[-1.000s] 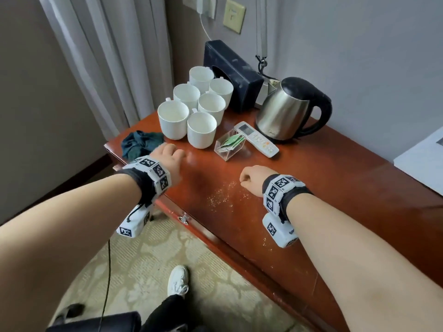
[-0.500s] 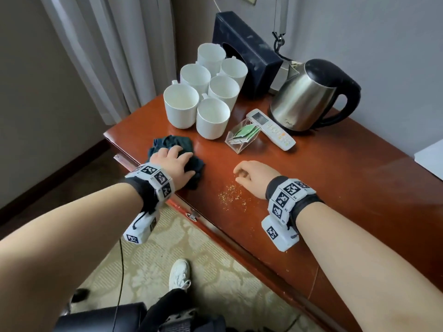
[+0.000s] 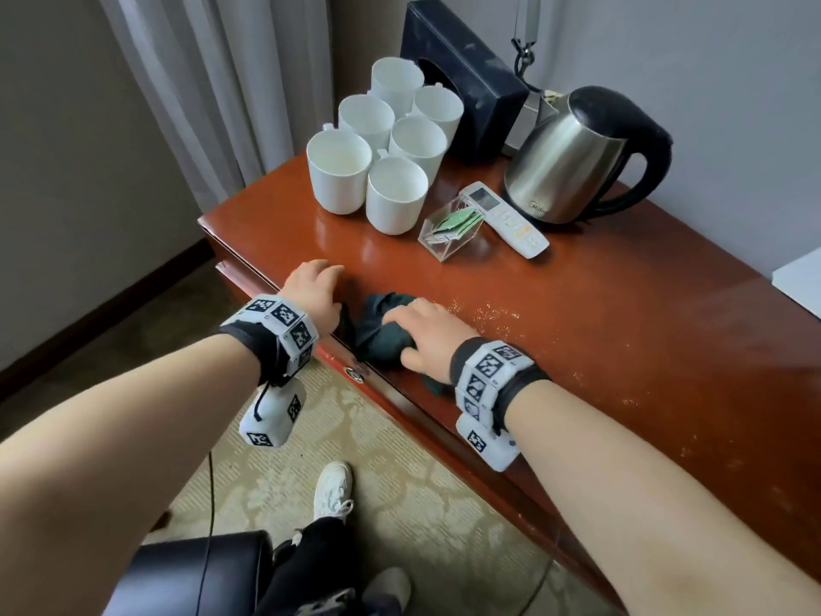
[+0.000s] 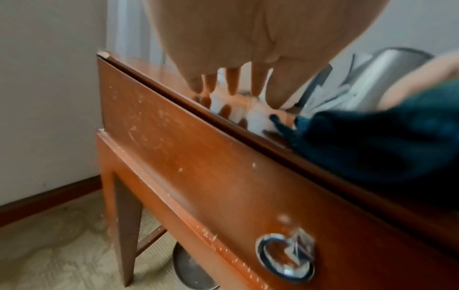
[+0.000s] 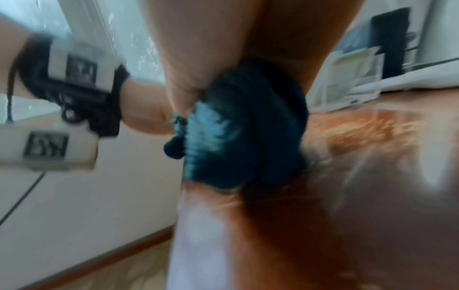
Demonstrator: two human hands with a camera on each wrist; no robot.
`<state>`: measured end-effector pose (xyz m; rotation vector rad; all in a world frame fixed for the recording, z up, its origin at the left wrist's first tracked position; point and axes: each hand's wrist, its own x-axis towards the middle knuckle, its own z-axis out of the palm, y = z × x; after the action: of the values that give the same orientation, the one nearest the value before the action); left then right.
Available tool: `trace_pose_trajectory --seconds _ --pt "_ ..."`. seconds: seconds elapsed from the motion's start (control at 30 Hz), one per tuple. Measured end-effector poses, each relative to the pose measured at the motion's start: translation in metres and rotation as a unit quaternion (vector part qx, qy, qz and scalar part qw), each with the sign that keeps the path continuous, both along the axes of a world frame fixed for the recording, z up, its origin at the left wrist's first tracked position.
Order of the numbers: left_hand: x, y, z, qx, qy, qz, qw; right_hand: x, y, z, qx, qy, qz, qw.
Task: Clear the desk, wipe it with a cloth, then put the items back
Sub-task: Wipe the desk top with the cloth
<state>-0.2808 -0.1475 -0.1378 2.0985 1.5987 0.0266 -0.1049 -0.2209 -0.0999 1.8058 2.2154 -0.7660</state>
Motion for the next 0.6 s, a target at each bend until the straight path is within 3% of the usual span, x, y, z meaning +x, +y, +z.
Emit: trace_pose_trajectory --seconds 0.07,0.17,0.27,0.33,0.43,0.6 --pt "0.014 -0.008 -0.006 -0.006 0.057 -0.038 0.998 0.026 -0.004 0.014 0.025 0.019 -0.082 0.996" --pt "0.036 -0.02 -0.008 -0.021 0.125 -0.052 0.991 0.077 -0.008 0.03 0.095 -0.016 -0.216 0.972" --pt "0.043 -0.02 -0.009 -0.058 0.163 -0.053 0.983 0.105 0.0 0.013 0.052 -0.043 -0.276 0.959" --pt "0.043 -0.018 -0.01 -0.074 0.172 -0.056 0.981 0.105 0.008 -0.009 -0.003 -0.039 -0.302 0.953" --pt "0.044 -0.017 -0.009 -0.083 0.169 -0.059 0.98 0.095 0.016 -0.022 -0.006 -0.045 -0.318 0.947" --pt "0.043 -0.015 -0.009 -0.089 0.156 -0.056 0.982 0.073 0.008 -0.023 0.027 -0.066 -0.231 0.97"
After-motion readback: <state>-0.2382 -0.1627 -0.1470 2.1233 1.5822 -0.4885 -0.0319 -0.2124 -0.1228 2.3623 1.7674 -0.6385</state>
